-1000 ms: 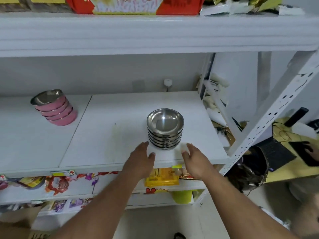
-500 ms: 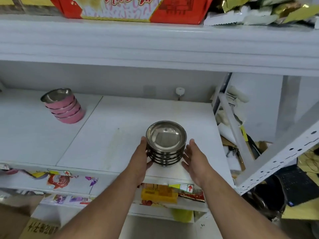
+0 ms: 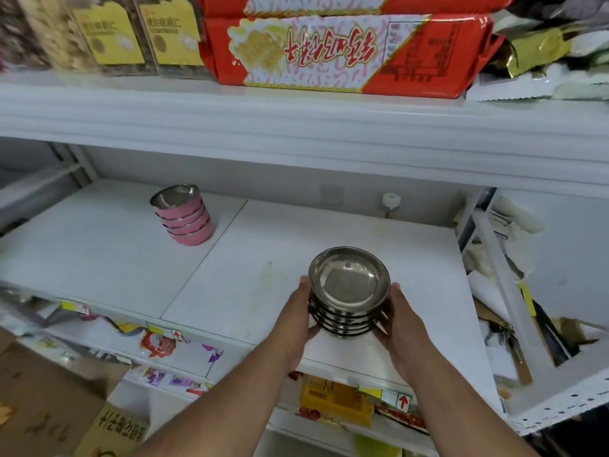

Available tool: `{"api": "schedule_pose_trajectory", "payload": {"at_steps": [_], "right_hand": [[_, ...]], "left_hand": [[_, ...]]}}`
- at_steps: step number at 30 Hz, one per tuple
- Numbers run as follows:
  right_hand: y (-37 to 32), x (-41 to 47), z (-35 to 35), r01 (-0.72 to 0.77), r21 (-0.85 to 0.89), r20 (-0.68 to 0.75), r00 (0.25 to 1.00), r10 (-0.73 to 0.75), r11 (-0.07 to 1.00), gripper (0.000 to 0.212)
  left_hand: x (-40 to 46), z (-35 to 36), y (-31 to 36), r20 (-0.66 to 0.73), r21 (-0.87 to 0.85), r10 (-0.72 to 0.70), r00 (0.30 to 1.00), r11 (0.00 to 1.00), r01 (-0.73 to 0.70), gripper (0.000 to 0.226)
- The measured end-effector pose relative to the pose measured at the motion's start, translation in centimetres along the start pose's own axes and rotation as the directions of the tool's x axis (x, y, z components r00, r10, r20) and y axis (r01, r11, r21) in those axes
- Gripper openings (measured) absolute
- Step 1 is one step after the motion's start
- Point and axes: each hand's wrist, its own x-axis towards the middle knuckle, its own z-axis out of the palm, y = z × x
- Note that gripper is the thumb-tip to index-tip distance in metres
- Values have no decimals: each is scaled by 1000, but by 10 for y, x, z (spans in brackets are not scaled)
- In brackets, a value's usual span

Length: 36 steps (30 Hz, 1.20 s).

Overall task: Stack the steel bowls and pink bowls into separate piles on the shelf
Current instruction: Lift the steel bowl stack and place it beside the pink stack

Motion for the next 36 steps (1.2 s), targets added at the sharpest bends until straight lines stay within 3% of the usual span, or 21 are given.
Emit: {"api": "schedule_pose_trajectory", "payload": {"at_steps": [8, 17, 23, 36], "right_hand": [[7, 4, 69, 6, -21, 54, 999, -5, 1000, 60], [35, 1, 197, 60, -113, 58, 997, -54, 992, 60], [62, 11, 270, 76, -108, 11, 997, -75, 991, 59], [83, 47, 321, 35, -72, -33, 999, -38, 997, 62]], "left_hand": [[5, -63, 30, -23, -2, 59, 998, 998, -59, 52], [29, -191, 70, 32, -25, 84, 996, 996, -83, 40], [51, -267, 86, 98, -41, 63, 993, 997, -59, 55], [92, -320, 102, 171, 13, 0, 985, 1000, -2, 56]]}}
